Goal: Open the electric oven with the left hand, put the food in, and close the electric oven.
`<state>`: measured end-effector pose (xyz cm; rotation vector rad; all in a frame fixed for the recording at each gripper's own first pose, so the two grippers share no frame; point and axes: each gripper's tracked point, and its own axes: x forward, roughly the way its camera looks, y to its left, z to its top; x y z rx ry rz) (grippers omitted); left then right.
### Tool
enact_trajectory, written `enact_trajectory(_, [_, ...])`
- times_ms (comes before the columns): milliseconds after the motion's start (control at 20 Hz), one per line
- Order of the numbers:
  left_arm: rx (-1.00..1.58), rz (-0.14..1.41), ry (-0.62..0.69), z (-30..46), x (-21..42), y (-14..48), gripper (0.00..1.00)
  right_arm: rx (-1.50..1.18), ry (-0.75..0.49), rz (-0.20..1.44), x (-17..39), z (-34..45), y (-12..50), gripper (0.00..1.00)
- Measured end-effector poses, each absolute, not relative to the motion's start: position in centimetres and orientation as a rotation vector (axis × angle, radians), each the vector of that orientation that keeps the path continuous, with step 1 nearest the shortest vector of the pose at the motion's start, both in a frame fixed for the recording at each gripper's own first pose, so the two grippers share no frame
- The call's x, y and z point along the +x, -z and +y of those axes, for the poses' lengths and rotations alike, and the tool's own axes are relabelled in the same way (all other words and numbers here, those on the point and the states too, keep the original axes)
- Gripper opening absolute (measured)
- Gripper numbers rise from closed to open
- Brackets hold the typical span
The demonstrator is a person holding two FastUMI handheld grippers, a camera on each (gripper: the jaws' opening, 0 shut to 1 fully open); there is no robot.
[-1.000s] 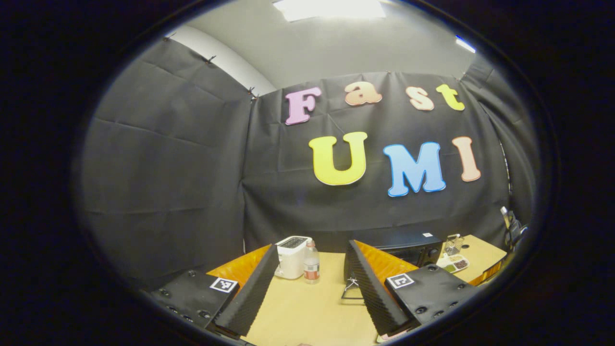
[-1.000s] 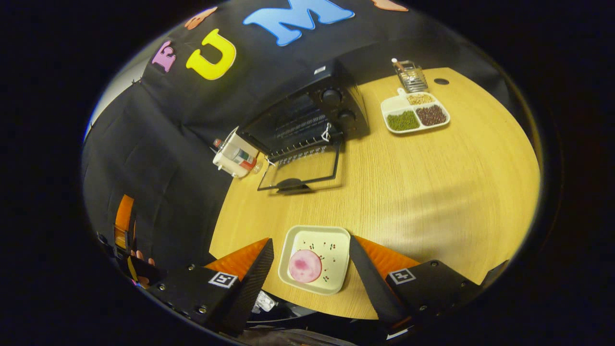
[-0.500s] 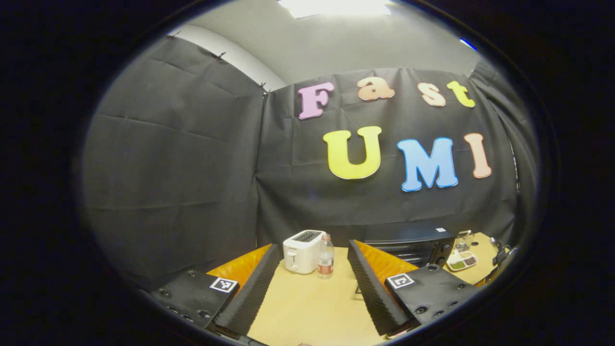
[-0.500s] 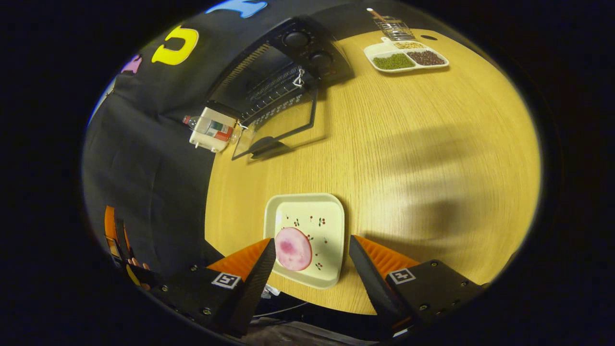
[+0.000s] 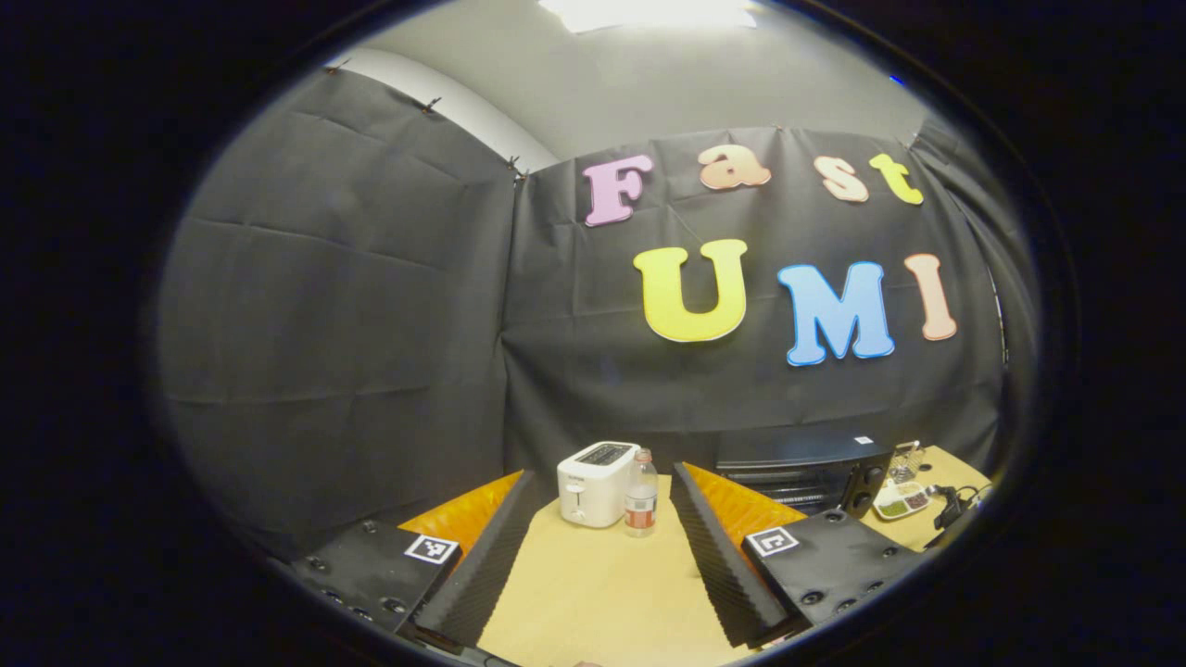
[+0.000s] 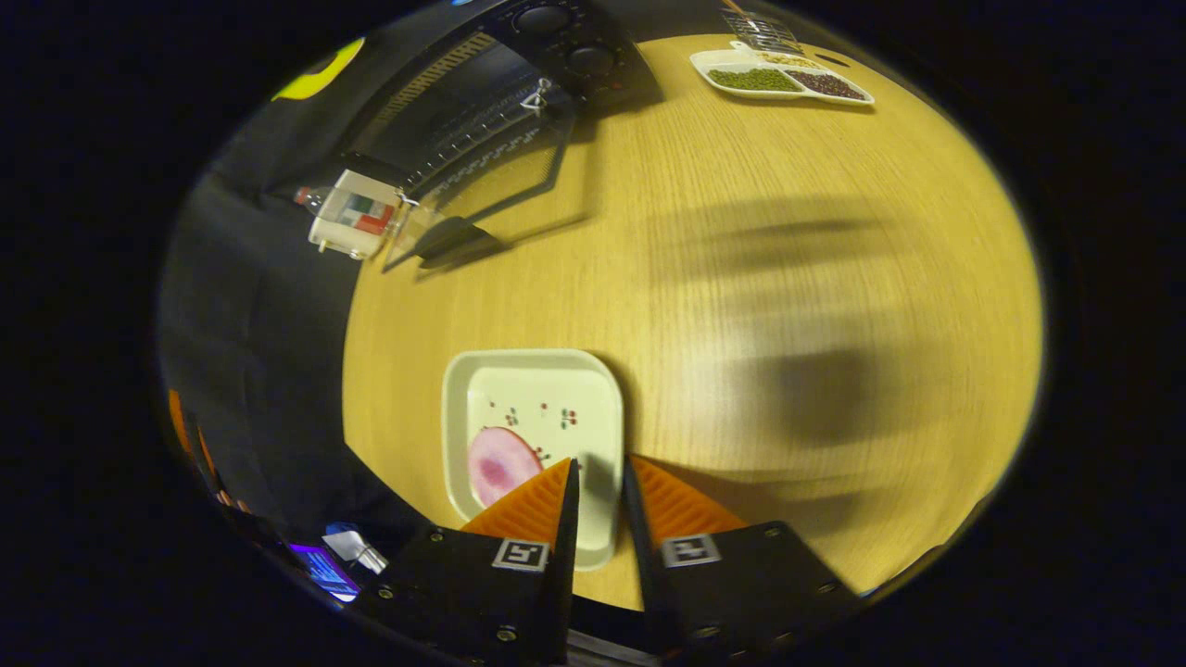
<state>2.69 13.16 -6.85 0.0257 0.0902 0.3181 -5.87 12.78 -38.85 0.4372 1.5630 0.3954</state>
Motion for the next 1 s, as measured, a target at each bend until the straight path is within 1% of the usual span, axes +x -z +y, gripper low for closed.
enact_trajectory(50, [0.028,0.086,-0.317,13.3,2.8,6.8,1.00,0.446,-0.394,1.568,-5.8,12.7,38.4,0.27])
enact_trajectory(100, [0.028,0.085,-0.313,13.3,2.8,6.7,1.00,0.446,-0.393,1.575,-5.9,13.0,38.7,0.23])
enact_trajectory(150, [0.027,0.085,-0.311,13.3,2.9,6.8,1.00,0.440,-0.397,1.574,-5.7,13.0,38.7,0.22])
enact_trajectory(200, [0.025,0.086,-0.310,13.5,3.0,6.8,1.00,0.432,-0.365,1.559,-5.5,12.8,39.7,0.23])
enact_trajectory(250, [0.019,0.085,-0.310,13.5,3.2,6.9,1.00,0.409,-0.379,1.564,-5.5,12.5,38.9,0.02])
enact_trajectory(300, [0.012,0.085,-0.308,13.5,3.3,7.0,1.00,0.400,-0.394,1.552,-5.7,12.7,38.8,0.02])
enact_trajectory(350, [0.004,0.086,-0.304,13.4,3.3,7.1,1.00,0.401,-0.396,1.541,-3.5,12.3,38.7,0.02])
enact_trajectory(400, [-0.002,0.088,-0.298,13.3,3.4,7.2,1.00,0.400,-0.408,1.537,-5.6,12.7,38.9,0.00])
enact_trajectory(450, [-0.002,0.090,-0.294,13.2,3.4,7.3,1.00,0.403,-0.408,1.527,-5.7,13.0,39.1,0.01])
enact_trajectory(500, [0.001,0.087,-0.292,13.3,3.6,7.3,0.90,0.418,-0.433,1.519,-5.7,13.4,38.8,0.01])
enact_trajectory(700, [0.005,0.079,-0.276,12.9,3.8,7.1,1.00,0.560,-0.444,1.502,-5.9,14.6,36.9,0.00])
enact_trajectory(750, [0.002,0.081,-0.272,12.8,3.8,7.3,0.97,0.580,-0.444,1.501,-5.8,14.7,36.6,0.00])
enact_trajectory(1000, [-0.005,0.086,-0.252,12.3,4.6,7.7,1.00,0.716,-0.390,1.468,-4.0,16.2,34.3,0.00])
